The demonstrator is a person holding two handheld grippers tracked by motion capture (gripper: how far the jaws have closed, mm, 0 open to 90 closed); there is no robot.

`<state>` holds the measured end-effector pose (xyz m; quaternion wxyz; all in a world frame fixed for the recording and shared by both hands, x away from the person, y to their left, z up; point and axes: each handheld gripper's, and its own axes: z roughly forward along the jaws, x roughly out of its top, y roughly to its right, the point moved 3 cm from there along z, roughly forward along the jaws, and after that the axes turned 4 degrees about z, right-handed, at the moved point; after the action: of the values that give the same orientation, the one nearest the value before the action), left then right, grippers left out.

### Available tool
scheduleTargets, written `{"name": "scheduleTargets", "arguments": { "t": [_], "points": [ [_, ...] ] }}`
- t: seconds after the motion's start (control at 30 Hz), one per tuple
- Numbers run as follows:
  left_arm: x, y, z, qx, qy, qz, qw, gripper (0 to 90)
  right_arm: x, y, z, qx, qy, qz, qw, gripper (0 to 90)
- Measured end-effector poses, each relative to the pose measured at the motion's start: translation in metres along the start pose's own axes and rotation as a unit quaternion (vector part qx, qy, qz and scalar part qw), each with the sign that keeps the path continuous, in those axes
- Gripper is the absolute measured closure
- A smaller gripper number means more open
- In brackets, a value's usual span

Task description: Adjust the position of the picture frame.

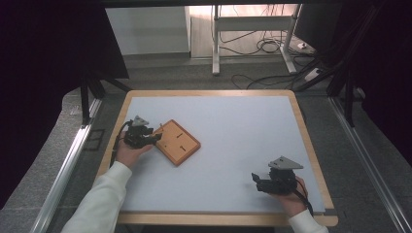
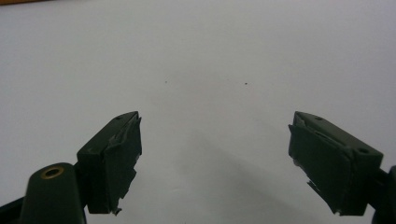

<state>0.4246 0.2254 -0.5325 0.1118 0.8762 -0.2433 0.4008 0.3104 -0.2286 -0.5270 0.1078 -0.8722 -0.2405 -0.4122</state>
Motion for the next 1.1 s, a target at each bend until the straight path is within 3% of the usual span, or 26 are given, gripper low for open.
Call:
{"name": "scheduleTargets", "arguments": {
  "t": [0.17, 0.33, 0.43, 0.53, 0.6, 0.93, 1.1],
  "points": [
    [0.010, -0.007, 0.018, 0.012, -0.009, 0.008, 0.9999, 63.2, -0.001, 0.001, -0.002, -0.001, 0.001, 0.002, 1.0000, 17.4],
    [0.012, -0.008, 0.025, -0.009, 0.001, -0.005, 0.9999, 69.3, -0.002, 0.003, -0.003, -0.003, 0.000, 0.002, 1.0000, 17.4],
    [0.013, -0.006, 0.028, -0.014, 0.000, -0.001, 0.9999, 71.2, -0.003, 0.003, -0.002, -0.004, -0.001, 0.004, 1.0000, 17.4],
    [0.015, -0.004, 0.031, 0.004, -0.006, 0.008, 0.9999, 78.0, -0.002, 0.003, -0.001, -0.005, -0.002, 0.004, 1.0000, 17.4],
    [0.015, -0.007, 0.031, -0.001, -0.004, 0.001, 1.0000, 84.2, -0.002, 0.002, -0.001, -0.004, -0.002, 0.002, 1.0000, 17.4],
    [0.015, -0.006, 0.034, -0.006, 0.003, 0.018, 0.9998, 84.9, -0.002, 0.002, 0.001, -0.005, -0.005, 0.001, 1.0000, 17.4],
    [0.017, 0.002, 0.035, -0.014, 0.005, 0.026, 0.9996, 85.0, -0.002, 0.001, 0.000, -0.006, -0.004, 0.000, 1.0000, 17.4]
  ]
}}
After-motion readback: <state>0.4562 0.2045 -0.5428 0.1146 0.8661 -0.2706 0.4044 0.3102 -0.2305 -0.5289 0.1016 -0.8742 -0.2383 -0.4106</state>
